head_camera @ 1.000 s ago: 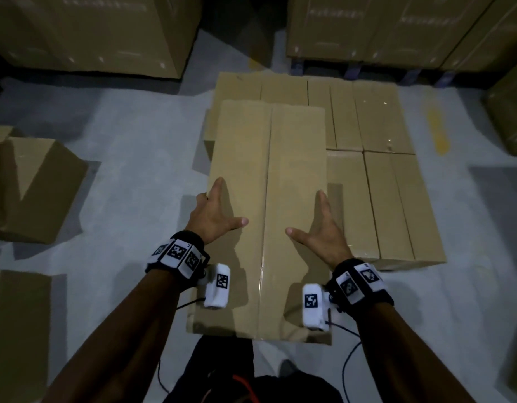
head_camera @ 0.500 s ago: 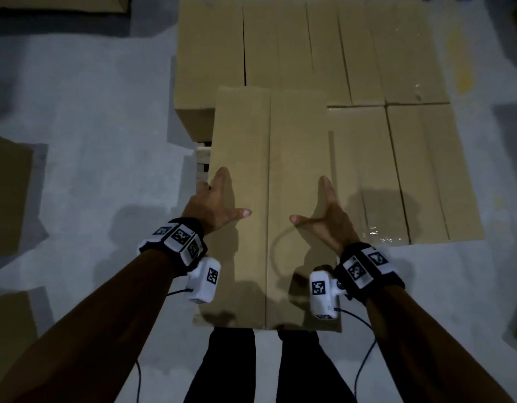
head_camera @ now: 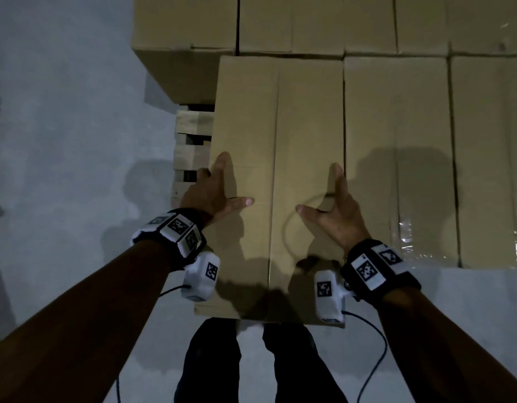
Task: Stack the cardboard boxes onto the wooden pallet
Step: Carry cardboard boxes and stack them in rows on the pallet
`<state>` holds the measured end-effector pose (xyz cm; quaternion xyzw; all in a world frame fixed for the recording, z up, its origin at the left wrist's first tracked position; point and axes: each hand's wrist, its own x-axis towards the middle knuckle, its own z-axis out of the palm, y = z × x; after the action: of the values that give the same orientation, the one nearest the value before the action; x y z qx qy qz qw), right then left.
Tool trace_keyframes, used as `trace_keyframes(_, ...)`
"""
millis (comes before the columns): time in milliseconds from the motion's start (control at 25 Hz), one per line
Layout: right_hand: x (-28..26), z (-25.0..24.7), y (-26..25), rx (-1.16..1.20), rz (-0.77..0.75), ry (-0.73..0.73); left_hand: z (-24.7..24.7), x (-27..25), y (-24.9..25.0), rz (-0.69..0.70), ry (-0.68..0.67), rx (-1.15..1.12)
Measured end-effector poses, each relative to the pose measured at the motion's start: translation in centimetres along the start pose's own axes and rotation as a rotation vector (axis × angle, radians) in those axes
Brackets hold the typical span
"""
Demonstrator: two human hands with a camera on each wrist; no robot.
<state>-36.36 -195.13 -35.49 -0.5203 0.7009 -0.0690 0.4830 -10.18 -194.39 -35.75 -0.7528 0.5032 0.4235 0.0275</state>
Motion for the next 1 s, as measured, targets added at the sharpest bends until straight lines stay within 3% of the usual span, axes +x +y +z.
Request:
trace_keyframes(640,6.8,0.9,3.4,-0.228,-0.065,0.104,5.2,6.5,0.9,0.006,0.079,-0.14)
trace_keyframes(800,6.8,1.4,4.1,-0.413,-0.131,0.183,6.7,8.2,0.4,0.062,0.091,-0.146)
trace_keyframes(1000,6.1,2.2,6.0,-0.586,-0.174,0.101,7.8,9.6,-0.4,0.09,0.085,-0.176)
